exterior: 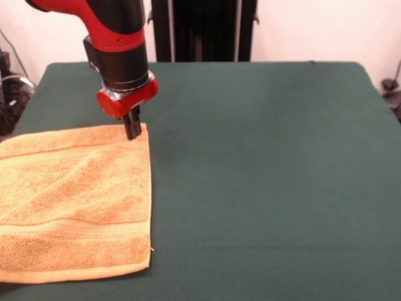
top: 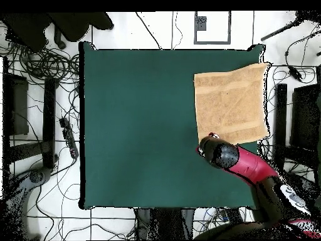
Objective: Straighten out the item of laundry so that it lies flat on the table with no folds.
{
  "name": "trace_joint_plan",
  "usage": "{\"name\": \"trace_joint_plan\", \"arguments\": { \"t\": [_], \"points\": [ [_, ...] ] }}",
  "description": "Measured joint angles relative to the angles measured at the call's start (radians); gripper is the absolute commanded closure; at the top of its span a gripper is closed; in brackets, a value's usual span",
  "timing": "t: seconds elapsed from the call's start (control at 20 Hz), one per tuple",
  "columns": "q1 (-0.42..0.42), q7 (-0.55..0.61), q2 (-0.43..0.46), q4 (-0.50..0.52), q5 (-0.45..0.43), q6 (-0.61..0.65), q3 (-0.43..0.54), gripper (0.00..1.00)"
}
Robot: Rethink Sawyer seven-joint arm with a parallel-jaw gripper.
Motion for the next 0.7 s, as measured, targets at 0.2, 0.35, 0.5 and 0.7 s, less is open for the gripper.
{"name": "trace_joint_plan", "arguments": {
  "t": [0.2, 0.35, 0.5, 0.7],
  "points": [
    [-0.012, 0.000, 0.005, 0.000, 0.053, 0.022, 0.003, 1.00],
    [-0.015, 0.000, 0.007, 0.001, 0.076, 0.031, 0.003, 1.00],
    [-0.018, 0.000, 0.009, 0.003, 0.104, 0.038, 0.003, 1.00],
    [-0.022, 0.000, 0.010, 0.007, 0.134, 0.050, 0.003, 1.00]
  ]
}}
